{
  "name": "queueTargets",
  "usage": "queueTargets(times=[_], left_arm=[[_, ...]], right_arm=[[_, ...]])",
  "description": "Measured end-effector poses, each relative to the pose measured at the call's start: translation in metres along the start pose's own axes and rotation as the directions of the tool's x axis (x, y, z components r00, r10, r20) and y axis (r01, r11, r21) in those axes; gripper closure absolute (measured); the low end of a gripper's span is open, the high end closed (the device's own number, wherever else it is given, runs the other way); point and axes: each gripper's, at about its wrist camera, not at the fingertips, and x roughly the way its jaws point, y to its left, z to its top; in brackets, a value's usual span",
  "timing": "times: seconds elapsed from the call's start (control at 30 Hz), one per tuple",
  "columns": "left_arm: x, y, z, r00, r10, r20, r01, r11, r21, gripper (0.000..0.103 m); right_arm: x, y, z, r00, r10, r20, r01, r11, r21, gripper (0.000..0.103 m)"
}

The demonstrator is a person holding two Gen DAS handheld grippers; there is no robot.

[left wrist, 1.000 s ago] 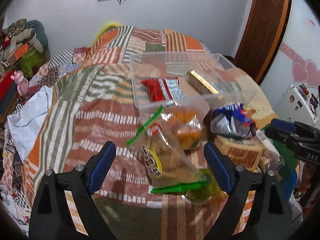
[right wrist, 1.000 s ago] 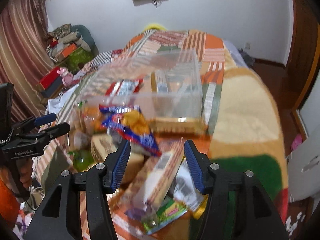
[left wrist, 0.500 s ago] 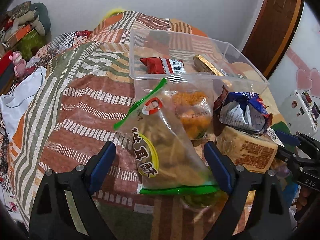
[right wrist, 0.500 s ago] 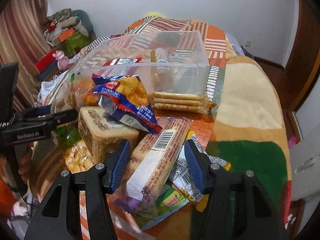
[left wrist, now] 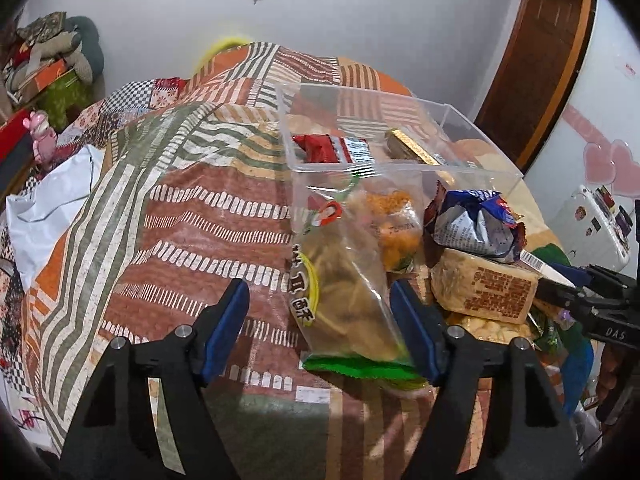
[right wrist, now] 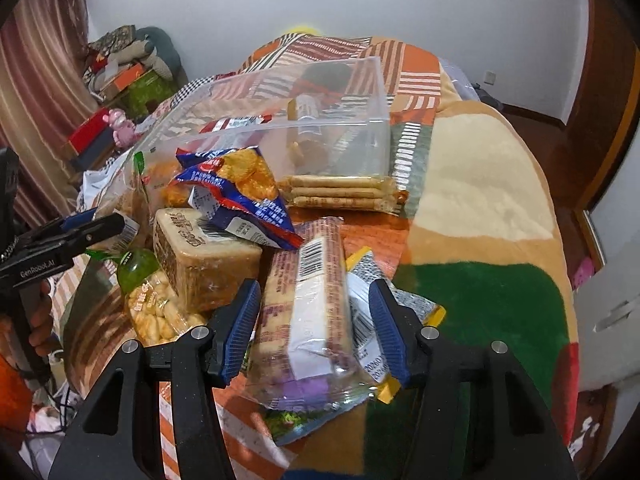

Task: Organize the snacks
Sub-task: 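Grasp the fried-snack bag with the left tool while the right tool grasps a biscuit packet, then place both held bags into the clear box and release them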

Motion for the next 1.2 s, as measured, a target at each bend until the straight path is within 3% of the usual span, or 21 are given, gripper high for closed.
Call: queueTargets(times=[0.2, 0.37, 0.43, 0.57, 0.9, 1.2], left_arm=[[0.011, -0.005, 0.001, 1.000, 0.006, -0.019, -0.006, 1.000, -0.002, 0.031], [0.025, -0.015, 0.000, 0.999, -0.008, -0.050, 0.009, 1.000, 0.013, 0.037], [0.033, -0.017, -0.001, 0.996, -0.010, -0.086, 0.011, 1.000, 0.014, 0.053], [0.031, -0.016, -0.004, 0.996, -0.010, -0.084, 0.011, 1.000, 0.012, 0.057], [-0.011, -0.016, 0.001, 1.000, 0.027, 0.008, -0.028, 0.998, 0.051, 0.058], [-0.046, -0.028, 0.029, 0.994, -0.015, 0.107, 0.008, 0.998, 0.065, 0.058]], right_arm=[[0.014, 0.018, 0.003, 1.000, -0.017, -0.011, 0.016, 0.996, -0.084, 0.048], [0.019, 0.018, 0.004, 0.999, -0.035, -0.006, 0.035, 0.995, -0.096, 0.059], [0.016, 0.017, 0.003, 0.999, -0.034, 0.001, 0.034, 0.996, -0.088, 0.060], [0.003, 0.017, -0.001, 0.999, -0.034, 0.019, 0.035, 0.996, -0.082, 0.060], [-0.031, -0.003, -0.004, 0.996, -0.052, 0.078, 0.053, 0.998, -0.016, 0.060], [-0.063, -0.005, 0.017, 0.978, -0.040, 0.205, 0.035, 0.999, 0.025, 0.061]])
